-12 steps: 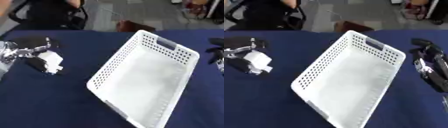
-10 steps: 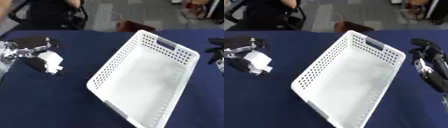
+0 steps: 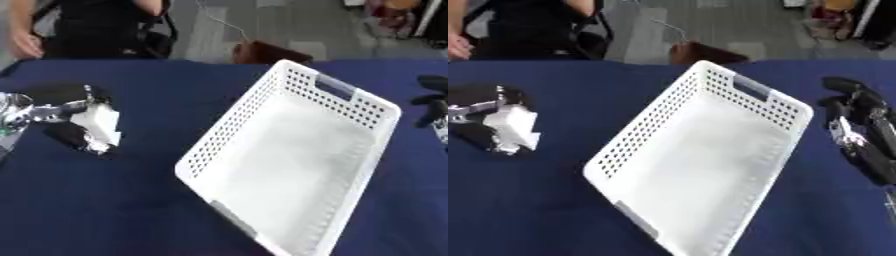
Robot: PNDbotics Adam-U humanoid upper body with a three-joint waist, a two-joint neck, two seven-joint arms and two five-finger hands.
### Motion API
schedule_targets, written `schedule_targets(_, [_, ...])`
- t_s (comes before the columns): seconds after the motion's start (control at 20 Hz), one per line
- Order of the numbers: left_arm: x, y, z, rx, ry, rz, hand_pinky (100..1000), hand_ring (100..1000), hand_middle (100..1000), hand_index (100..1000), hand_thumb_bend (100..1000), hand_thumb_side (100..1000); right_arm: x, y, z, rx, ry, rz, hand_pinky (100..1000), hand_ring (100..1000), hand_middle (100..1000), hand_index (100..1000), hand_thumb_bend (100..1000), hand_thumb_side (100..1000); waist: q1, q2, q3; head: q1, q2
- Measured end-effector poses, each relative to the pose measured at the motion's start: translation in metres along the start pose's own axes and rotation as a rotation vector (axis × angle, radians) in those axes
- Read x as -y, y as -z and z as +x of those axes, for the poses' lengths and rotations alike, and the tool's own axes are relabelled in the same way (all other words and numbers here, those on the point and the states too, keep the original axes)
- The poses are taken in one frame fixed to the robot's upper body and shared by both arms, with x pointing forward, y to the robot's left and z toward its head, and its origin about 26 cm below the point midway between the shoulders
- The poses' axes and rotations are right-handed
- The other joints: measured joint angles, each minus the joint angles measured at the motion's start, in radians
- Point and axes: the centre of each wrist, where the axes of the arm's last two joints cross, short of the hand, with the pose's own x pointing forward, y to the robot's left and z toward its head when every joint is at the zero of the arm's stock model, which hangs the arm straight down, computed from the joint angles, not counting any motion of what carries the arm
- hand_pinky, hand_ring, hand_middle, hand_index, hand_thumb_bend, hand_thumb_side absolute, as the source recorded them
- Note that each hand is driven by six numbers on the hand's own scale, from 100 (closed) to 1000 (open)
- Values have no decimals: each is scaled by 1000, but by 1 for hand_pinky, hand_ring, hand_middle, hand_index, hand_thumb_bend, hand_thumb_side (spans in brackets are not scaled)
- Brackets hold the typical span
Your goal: Pick up objects on the table and place them in the box.
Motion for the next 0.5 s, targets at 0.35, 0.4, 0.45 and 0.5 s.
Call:
schedule_targets(0.35, [16,2,-10,-59,-58,34,412,524,674,758,872,700,0,0,0,1,3,-1,505,734,874,873,100,757,-6,5,-1,0,0])
schedule_targets(0.4, [16,2,-11,-59,-62,46,197,384,574,692,796,649,0,0,0,1,3,-1,505,734,874,873,100,757,-6,6,-1,0,0])
schedule_targets(0.45, [16,2,-11,-59,-63,59,120,325,538,661,752,619,0,0,0,1,3,-1,505,734,874,873,100,757,-6,6,-1,0,0])
schedule_targets(0.5, [16,2,-11,-59,-64,72,100,240,492,613,713,592,0,0,0,1,3,-1,505,734,874,873,100,757,-6,6,0,0,0])
